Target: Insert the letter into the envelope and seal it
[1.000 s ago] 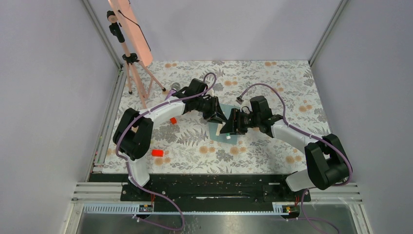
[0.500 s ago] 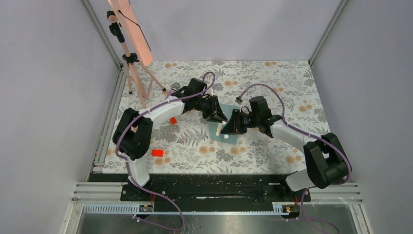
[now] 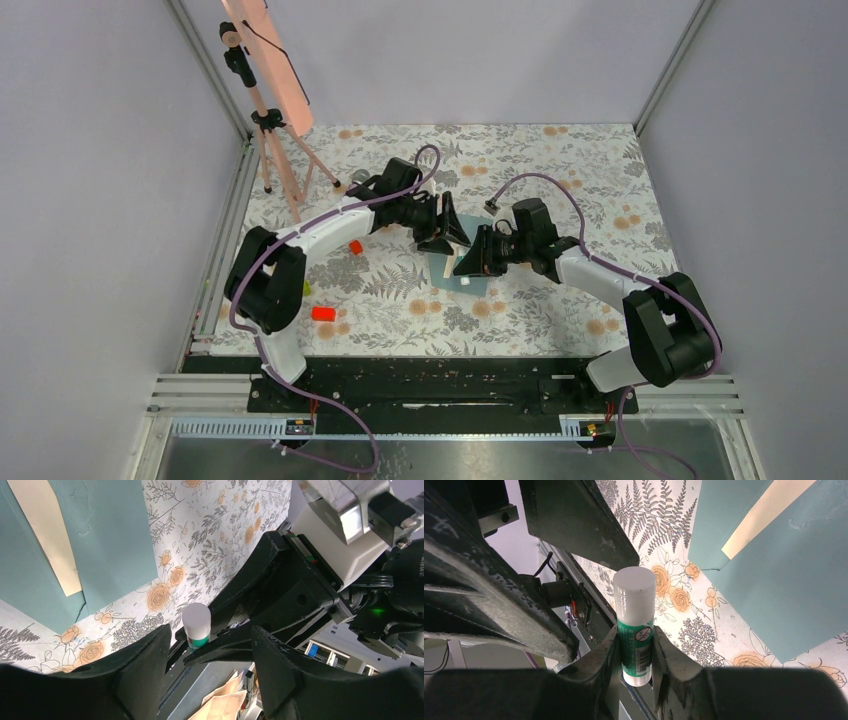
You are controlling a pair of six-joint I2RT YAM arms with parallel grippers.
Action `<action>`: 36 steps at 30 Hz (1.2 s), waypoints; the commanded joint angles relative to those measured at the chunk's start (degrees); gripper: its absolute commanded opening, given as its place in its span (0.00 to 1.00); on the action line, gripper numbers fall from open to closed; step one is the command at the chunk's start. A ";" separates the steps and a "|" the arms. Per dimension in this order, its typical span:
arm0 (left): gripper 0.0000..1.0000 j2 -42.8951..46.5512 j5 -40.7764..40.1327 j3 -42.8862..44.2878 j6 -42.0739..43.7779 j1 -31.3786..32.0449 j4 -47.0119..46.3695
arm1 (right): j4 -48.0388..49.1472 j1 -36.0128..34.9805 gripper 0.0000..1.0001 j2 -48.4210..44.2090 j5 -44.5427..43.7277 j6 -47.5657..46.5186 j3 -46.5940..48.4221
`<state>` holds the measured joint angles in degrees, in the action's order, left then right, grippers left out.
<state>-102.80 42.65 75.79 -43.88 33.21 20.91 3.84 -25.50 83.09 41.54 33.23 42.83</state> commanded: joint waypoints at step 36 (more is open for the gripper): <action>0.43 -2.82 -0.72 3.08 3.98 2.65 2.58 | 2.49 -0.13 0.00 -1.16 2.31 -0.22 2.48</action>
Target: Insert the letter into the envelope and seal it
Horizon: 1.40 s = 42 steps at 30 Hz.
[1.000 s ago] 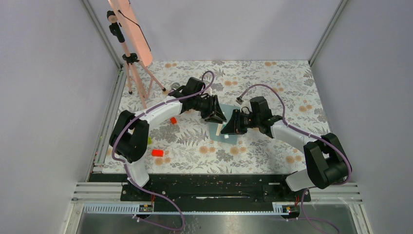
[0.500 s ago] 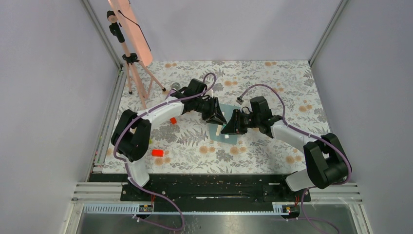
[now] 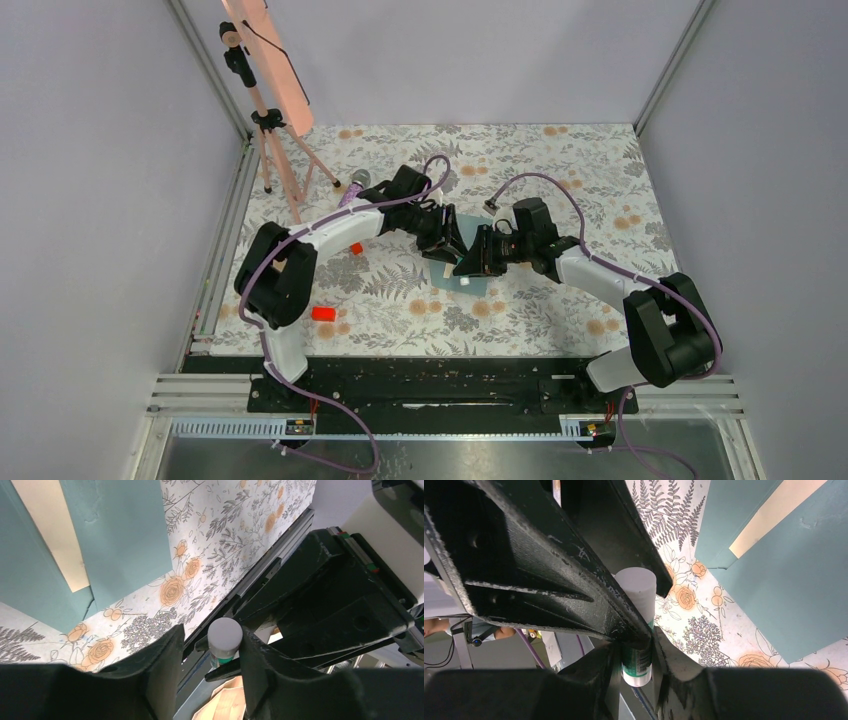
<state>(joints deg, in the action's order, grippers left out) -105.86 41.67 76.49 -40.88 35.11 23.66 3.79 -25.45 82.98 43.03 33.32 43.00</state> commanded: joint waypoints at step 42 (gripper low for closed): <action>0.00 -2.70 -7.17 13.11 -0.78 -3.89 1.29 | 8.43 -4.43 0.00 -5.75 6.65 2.65 -7.35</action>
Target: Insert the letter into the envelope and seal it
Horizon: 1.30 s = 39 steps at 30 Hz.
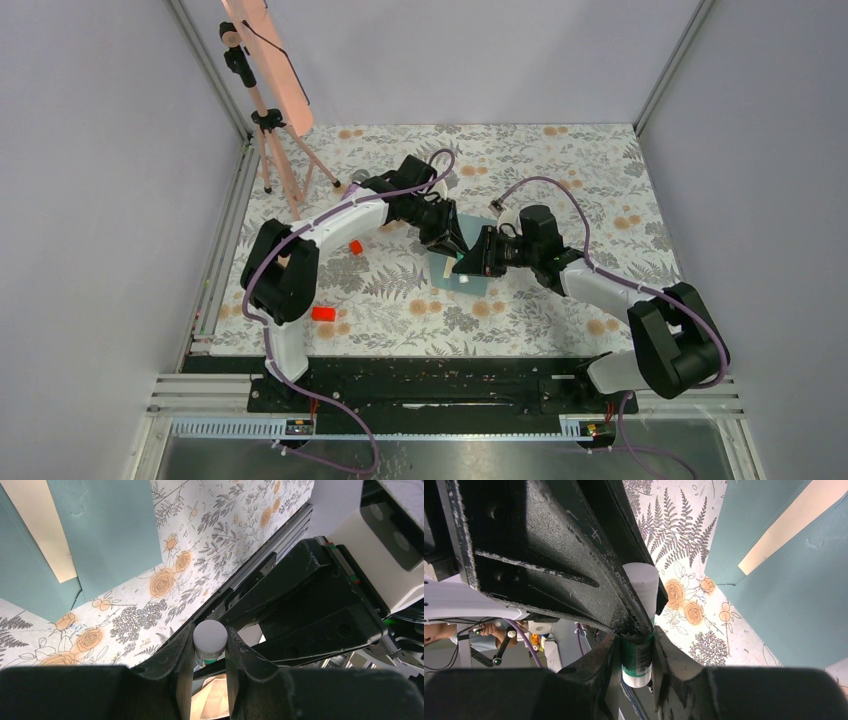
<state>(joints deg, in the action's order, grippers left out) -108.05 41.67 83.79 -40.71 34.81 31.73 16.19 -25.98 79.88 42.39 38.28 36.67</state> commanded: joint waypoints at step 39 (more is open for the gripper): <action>0.00 1.92 -14.27 4.56 2.81 -5.30 -2.86 | -23.53 -5.89 0.00 -12.09 2.21 -12.07 0.30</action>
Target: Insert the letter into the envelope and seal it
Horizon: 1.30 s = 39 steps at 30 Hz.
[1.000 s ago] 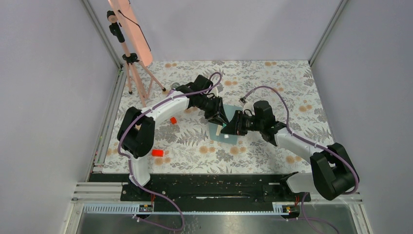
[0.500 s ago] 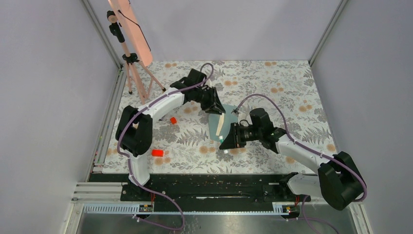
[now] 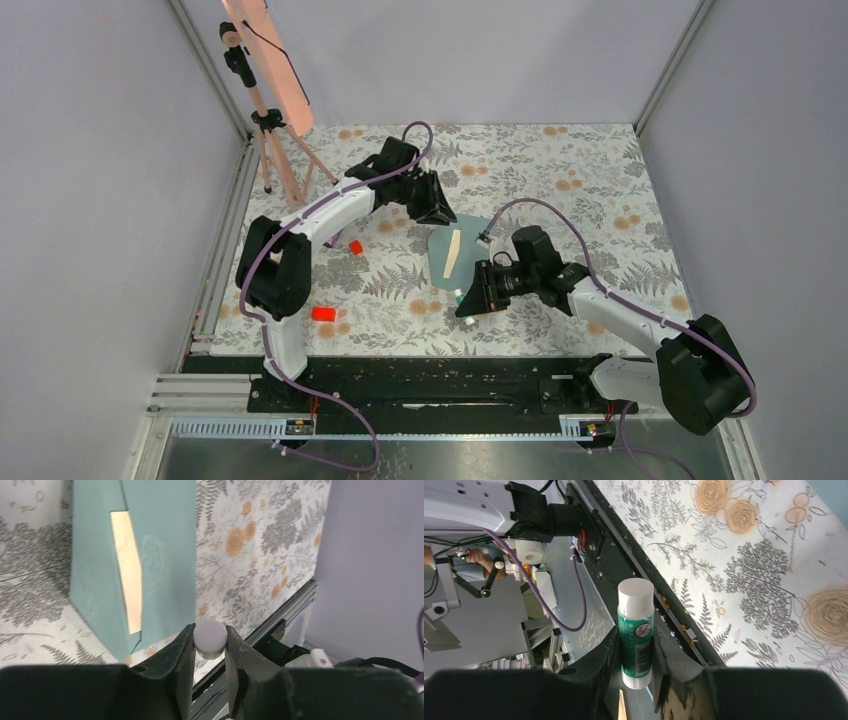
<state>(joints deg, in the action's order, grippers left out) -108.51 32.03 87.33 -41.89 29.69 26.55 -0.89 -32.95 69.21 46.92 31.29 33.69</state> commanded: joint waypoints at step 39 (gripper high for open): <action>0.07 -5.78 -24.12 -1.61 20.53 -6.14 17.86 | -9.96 16.53 0.00 -6.22 -13.28 -2.53 5.28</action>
<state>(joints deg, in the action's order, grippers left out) -114.13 9.13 85.25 -22.24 23.88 44.95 -11.38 -16.75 61.87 32.99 28.80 37.01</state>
